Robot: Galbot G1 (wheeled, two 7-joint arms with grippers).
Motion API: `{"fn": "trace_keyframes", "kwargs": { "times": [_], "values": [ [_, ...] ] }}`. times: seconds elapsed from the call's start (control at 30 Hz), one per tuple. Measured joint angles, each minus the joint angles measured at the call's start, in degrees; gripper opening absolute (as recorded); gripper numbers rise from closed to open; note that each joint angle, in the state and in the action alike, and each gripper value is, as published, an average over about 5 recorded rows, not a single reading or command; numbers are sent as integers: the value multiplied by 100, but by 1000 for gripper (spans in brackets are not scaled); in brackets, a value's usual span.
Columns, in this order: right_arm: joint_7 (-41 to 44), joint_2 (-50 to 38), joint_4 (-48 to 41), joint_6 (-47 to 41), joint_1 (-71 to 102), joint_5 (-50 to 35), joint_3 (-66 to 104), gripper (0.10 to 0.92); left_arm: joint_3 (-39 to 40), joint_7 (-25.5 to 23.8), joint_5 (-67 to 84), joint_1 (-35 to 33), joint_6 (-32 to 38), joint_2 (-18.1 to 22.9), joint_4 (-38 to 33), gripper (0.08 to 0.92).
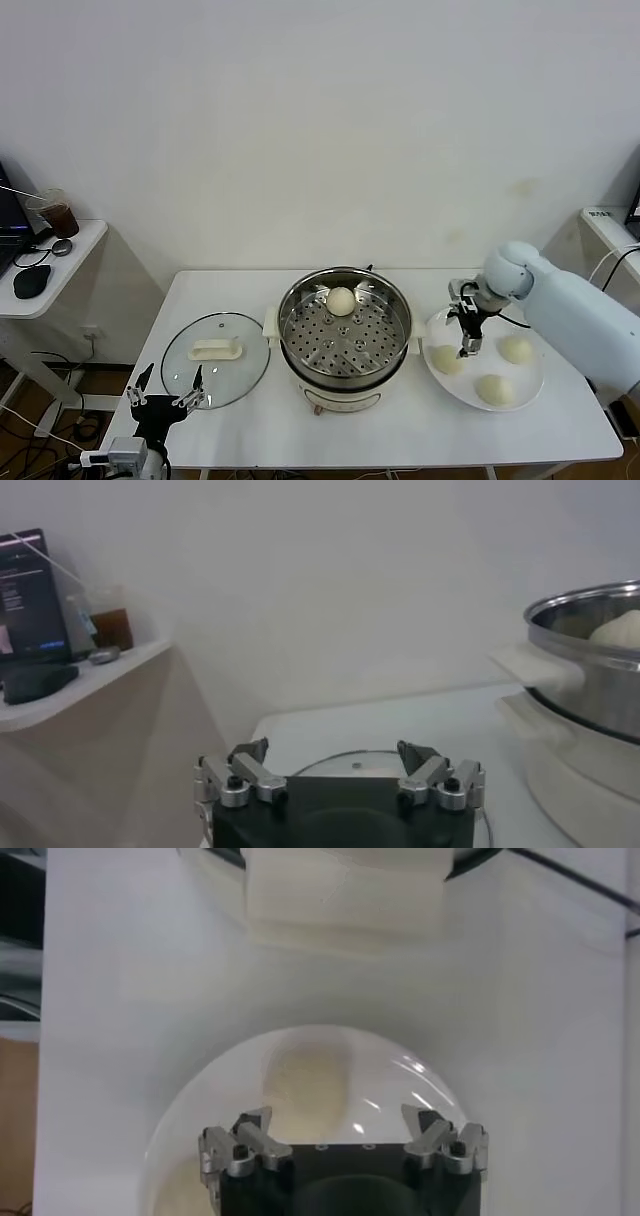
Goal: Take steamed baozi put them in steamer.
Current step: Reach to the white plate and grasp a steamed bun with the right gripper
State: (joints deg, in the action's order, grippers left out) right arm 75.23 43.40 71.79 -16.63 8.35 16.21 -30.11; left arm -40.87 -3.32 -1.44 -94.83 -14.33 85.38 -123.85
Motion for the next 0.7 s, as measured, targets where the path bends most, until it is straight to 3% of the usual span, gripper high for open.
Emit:
{"fn": "trace_keyframes", "kwargs": {
  "times": [0.7],
  "values": [
    [-33,297,-358,157,426,491,324,823,5,-5,-34,-12,0,-1,6,823]
  ]
}}
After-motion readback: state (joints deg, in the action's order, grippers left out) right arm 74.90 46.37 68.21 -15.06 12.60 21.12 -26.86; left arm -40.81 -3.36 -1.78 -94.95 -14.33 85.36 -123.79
